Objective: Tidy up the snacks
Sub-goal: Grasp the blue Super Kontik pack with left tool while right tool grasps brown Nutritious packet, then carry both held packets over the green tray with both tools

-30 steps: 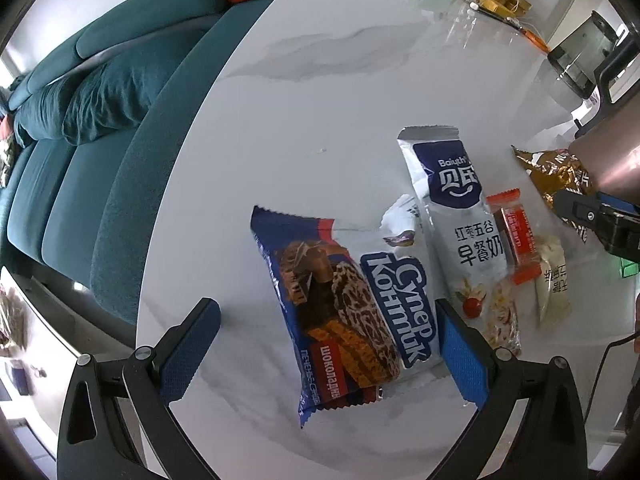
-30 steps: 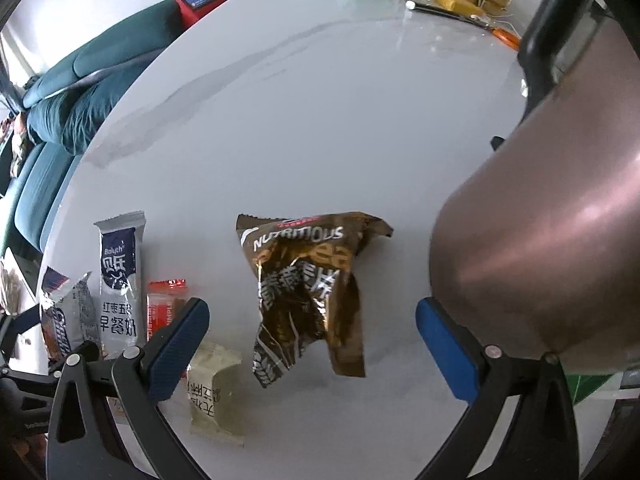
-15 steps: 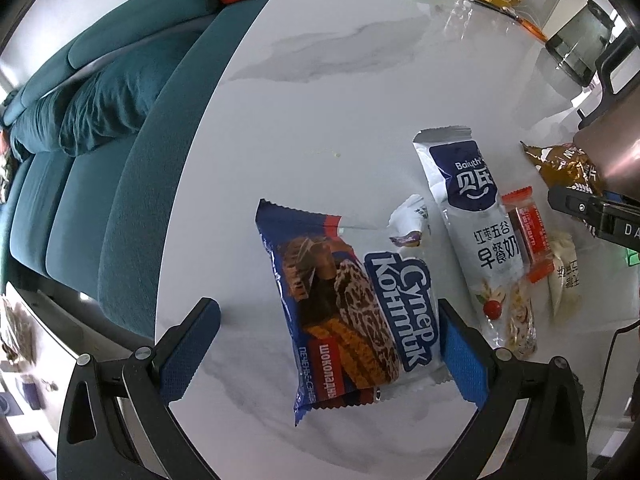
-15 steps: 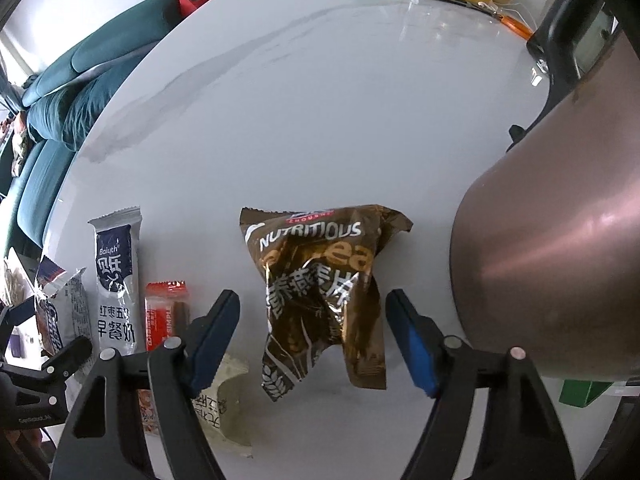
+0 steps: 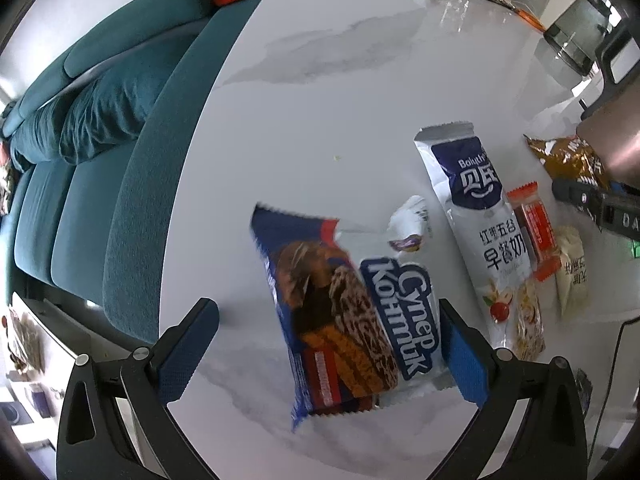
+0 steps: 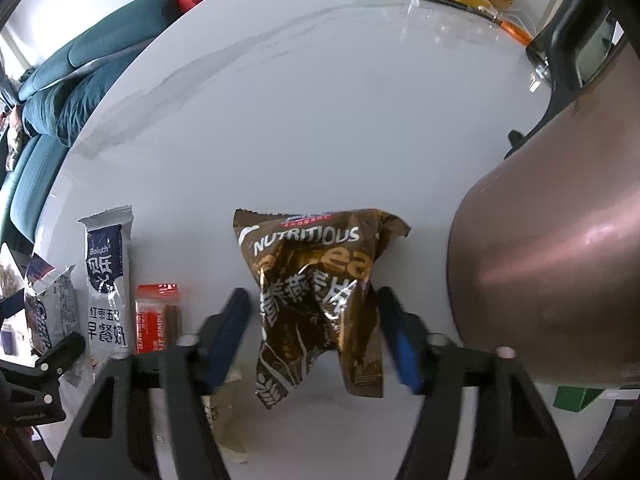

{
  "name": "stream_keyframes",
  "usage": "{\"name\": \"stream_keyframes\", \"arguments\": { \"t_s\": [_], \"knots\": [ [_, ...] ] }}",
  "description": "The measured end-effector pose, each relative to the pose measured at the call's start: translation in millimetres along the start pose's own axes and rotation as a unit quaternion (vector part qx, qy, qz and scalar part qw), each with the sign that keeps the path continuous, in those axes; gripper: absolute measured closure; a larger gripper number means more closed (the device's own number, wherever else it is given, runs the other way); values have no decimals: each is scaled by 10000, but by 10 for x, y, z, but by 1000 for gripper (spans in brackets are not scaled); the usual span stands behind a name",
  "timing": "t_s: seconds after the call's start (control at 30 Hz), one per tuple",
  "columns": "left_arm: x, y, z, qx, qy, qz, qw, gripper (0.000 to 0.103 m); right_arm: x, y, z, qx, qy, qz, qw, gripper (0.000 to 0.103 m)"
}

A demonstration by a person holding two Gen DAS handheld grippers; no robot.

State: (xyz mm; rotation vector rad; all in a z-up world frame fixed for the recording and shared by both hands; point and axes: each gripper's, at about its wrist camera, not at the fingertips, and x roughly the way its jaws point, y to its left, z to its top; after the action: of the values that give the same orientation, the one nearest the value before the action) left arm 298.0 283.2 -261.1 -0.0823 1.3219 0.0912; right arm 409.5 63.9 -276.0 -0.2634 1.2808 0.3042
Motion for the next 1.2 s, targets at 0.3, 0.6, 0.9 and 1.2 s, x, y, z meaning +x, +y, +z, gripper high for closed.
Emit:
{"name": "stream_keyframes", "arguments": {
  "t_s": [0.3, 0.6, 0.9, 1.2],
  "knots": [
    [-120, -112, -6, 146, -51, -45, 9999, 42, -14, 17, -34, -98, -17, 39, 9999, 39],
    [-148, -144, -40, 160, -24, -176, 9997, 47, -53, -59, -76, -66, -111, 232, 9996, 54],
    [-201, -97, -66, 217, -18, -272, 9994, 48, -134, -65, -143, -119, -130, 274, 9995, 64],
    [-383, -174, -130, 315, -246, -293, 9988, 47, -362, -119, -237, -39, -330, 389, 9987, 64]
  ]
}}
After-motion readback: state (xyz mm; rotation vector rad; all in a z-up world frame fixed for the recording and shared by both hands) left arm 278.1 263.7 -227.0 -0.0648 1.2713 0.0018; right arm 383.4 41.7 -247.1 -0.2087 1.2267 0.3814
